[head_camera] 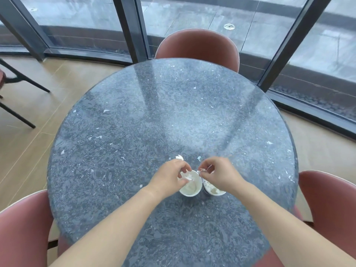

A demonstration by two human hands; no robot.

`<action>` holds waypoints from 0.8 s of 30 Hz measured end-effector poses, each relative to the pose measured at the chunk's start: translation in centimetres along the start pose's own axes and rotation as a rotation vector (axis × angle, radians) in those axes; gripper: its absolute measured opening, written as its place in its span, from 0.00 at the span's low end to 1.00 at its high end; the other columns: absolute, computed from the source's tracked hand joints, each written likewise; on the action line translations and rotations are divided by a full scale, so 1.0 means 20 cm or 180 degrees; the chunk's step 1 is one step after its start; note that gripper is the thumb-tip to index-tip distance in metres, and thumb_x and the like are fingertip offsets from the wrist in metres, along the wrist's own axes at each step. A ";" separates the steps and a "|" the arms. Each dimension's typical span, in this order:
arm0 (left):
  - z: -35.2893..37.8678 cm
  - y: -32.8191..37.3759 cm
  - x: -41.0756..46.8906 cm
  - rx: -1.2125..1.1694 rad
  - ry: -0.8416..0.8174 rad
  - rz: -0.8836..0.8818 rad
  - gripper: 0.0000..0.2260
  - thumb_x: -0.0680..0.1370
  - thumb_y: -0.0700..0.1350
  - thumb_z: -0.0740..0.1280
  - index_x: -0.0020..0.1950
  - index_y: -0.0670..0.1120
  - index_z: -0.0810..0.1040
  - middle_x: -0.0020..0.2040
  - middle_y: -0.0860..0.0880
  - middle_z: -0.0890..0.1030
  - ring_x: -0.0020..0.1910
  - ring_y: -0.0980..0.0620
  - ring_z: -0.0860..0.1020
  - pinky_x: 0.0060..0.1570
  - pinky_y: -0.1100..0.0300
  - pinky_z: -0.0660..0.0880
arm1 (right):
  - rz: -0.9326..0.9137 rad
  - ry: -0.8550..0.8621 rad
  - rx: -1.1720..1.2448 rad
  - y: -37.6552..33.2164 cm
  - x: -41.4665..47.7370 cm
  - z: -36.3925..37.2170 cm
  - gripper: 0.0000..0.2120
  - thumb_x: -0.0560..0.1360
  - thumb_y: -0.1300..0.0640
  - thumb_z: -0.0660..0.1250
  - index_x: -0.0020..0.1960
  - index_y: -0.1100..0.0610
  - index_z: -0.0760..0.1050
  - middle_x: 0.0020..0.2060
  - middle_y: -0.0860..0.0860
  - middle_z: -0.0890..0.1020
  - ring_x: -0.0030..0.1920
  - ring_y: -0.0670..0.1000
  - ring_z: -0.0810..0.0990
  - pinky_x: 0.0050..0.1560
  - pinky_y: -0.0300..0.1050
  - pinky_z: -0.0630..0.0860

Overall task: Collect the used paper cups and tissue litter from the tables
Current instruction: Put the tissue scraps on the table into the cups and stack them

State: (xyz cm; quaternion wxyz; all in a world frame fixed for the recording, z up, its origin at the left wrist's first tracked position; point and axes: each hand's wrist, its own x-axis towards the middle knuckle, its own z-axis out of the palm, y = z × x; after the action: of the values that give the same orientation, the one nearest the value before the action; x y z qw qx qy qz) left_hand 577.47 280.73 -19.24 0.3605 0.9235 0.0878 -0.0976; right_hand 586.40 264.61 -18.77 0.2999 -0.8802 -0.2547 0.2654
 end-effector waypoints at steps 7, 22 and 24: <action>-0.02 -0.06 -0.03 -0.0099 0.0232 -0.0113 0.07 0.72 0.40 0.69 0.46 0.52 0.78 0.44 0.56 0.77 0.39 0.57 0.77 0.42 0.70 0.72 | -0.0085 -0.0066 -0.0019 -0.03 -0.01 0.06 0.07 0.67 0.55 0.72 0.43 0.46 0.78 0.36 0.40 0.79 0.35 0.38 0.75 0.35 0.27 0.67; -0.01 -0.28 0.20 0.0499 -0.0014 -0.0627 0.10 0.74 0.46 0.67 0.54 0.55 0.74 0.53 0.55 0.75 0.47 0.55 0.75 0.50 0.55 0.75 | -0.0136 -0.0192 -0.0475 0.03 0.34 0.04 0.13 0.71 0.56 0.68 0.55 0.50 0.76 0.51 0.46 0.80 0.47 0.46 0.76 0.47 0.41 0.72; 0.00 -0.30 0.24 0.0605 -0.0085 -0.0689 0.12 0.75 0.49 0.67 0.57 0.55 0.72 0.56 0.54 0.73 0.51 0.54 0.75 0.50 0.55 0.74 | -0.0141 -0.0291 -0.0579 0.04 0.41 0.05 0.13 0.71 0.56 0.69 0.55 0.51 0.76 0.53 0.48 0.80 0.48 0.48 0.77 0.50 0.42 0.73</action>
State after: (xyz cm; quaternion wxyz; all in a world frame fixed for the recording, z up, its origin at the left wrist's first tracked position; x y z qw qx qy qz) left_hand 580.73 285.60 -24.36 0.2600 0.9372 0.1725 -0.1560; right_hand 592.02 269.37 -22.48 0.2126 -0.8849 -0.3106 0.2744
